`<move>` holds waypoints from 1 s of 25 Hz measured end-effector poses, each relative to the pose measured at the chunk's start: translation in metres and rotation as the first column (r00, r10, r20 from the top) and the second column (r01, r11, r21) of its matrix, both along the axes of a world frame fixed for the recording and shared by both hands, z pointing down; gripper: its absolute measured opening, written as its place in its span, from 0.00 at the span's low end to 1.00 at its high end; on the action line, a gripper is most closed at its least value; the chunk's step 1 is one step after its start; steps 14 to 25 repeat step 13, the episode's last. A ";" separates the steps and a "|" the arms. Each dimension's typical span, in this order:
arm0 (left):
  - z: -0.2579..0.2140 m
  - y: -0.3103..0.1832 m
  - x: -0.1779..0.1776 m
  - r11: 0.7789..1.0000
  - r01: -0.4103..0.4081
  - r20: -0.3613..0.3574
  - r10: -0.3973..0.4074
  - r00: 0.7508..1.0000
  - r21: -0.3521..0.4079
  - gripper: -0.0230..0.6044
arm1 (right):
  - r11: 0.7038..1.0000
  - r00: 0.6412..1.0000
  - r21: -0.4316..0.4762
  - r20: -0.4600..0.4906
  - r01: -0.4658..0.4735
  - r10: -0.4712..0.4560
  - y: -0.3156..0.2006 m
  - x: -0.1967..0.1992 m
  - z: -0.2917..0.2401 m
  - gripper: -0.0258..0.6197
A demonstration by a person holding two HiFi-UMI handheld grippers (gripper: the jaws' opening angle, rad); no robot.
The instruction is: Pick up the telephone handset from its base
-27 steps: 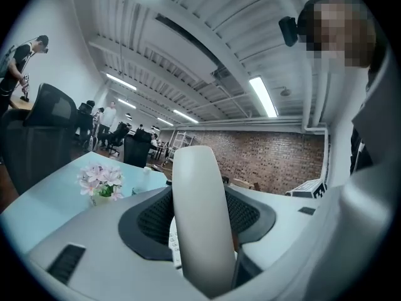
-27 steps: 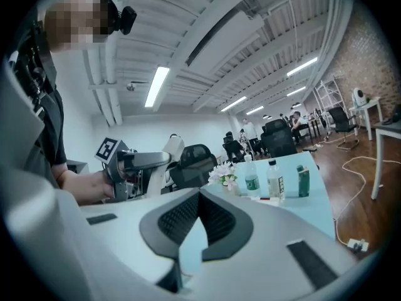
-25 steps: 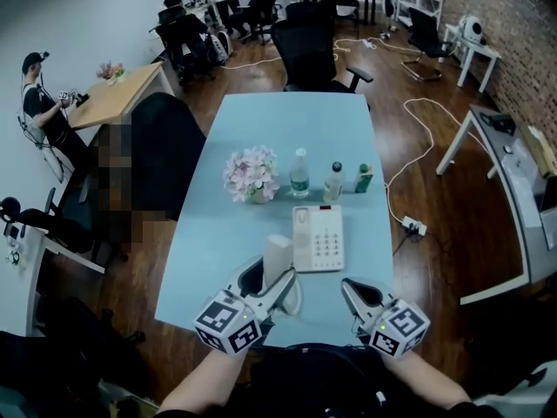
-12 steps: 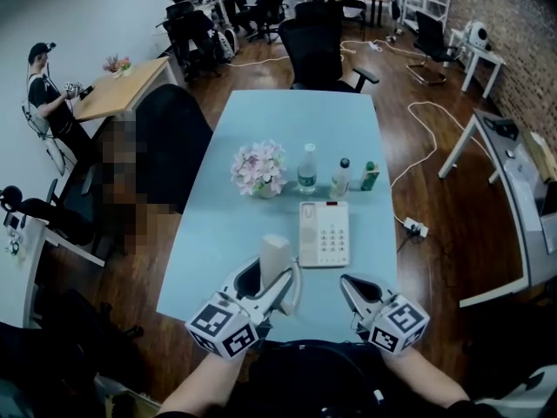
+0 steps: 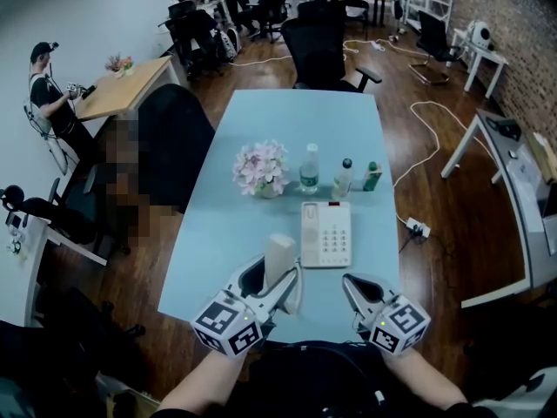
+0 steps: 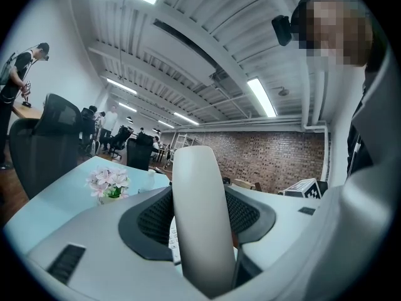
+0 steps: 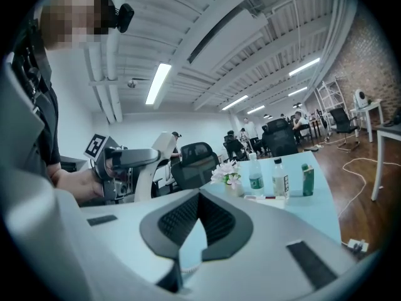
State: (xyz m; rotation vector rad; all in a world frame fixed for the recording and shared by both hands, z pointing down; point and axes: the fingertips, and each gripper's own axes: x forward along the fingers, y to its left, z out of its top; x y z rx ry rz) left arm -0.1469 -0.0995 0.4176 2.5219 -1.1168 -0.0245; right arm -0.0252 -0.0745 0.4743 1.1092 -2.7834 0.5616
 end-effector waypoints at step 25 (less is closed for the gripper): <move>0.001 0.007 0.008 1.000 -0.004 0.019 0.005 1.000 -0.015 0.41 | 1.000 1.000 0.008 -0.004 0.014 -0.014 0.003 0.003 -0.001 0.06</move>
